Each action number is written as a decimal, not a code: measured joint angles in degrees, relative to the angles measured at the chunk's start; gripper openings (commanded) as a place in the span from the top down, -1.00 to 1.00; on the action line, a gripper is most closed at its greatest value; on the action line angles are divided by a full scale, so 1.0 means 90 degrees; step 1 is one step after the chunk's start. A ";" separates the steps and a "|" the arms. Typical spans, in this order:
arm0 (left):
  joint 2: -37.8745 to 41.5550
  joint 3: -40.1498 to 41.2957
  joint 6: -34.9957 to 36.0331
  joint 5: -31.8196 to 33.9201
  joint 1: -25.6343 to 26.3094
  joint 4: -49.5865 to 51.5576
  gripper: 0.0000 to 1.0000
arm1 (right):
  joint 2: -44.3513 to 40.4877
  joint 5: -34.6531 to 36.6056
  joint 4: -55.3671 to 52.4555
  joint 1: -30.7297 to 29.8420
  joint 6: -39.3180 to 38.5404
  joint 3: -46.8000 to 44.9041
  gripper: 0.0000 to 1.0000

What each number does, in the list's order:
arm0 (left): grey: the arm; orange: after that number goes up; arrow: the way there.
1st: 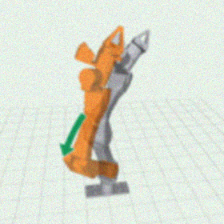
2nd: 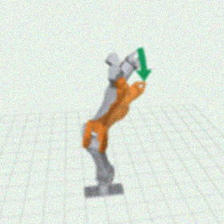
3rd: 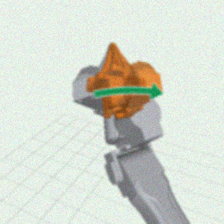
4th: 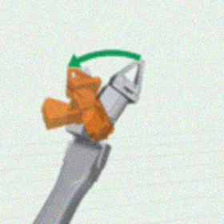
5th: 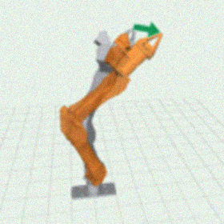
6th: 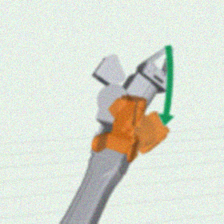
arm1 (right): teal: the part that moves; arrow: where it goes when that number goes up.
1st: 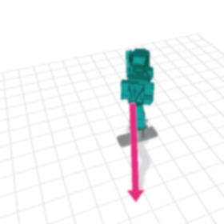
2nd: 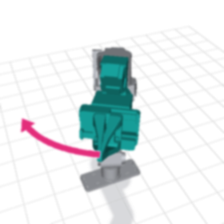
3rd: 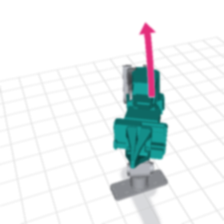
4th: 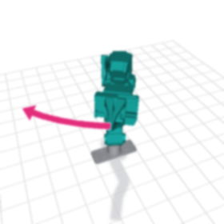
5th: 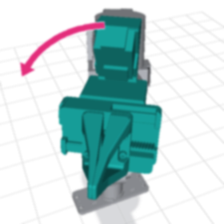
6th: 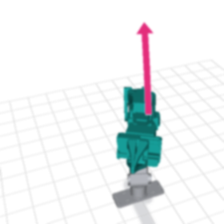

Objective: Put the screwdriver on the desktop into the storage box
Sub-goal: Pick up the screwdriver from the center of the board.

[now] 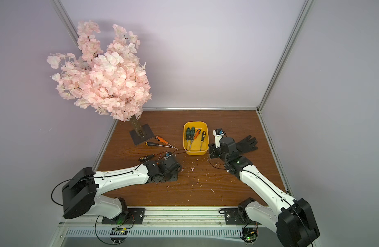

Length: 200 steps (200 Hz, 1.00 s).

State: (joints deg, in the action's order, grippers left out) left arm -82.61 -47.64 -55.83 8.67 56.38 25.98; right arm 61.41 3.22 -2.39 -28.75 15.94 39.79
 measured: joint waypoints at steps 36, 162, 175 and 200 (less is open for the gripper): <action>-0.0073 -0.0520 0.0806 -0.0374 -0.0070 0.0000 0.82 | -0.0430 0.0338 0.0044 0.0002 -0.0311 -0.0080 0.20; -0.0678 -0.2341 0.3563 -0.2548 -0.0984 0.0758 0.92 | -0.1817 -0.0491 0.0435 0.0068 -0.2900 -0.0843 0.11; -0.0721 -0.2433 0.3716 -0.2778 -0.1054 0.0867 0.92 | -0.1809 -0.0760 0.0437 0.0046 -0.3259 -0.0843 0.09; -0.0721 -0.2552 0.3927 -0.3160 -0.1251 0.0964 0.92 | -0.1792 -0.1197 0.0432 -0.0058 -0.3937 -0.0840 0.05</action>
State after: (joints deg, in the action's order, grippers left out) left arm -89.10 -70.61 -20.49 -19.77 45.12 34.65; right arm 45.28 -7.55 1.50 -29.28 -19.49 32.23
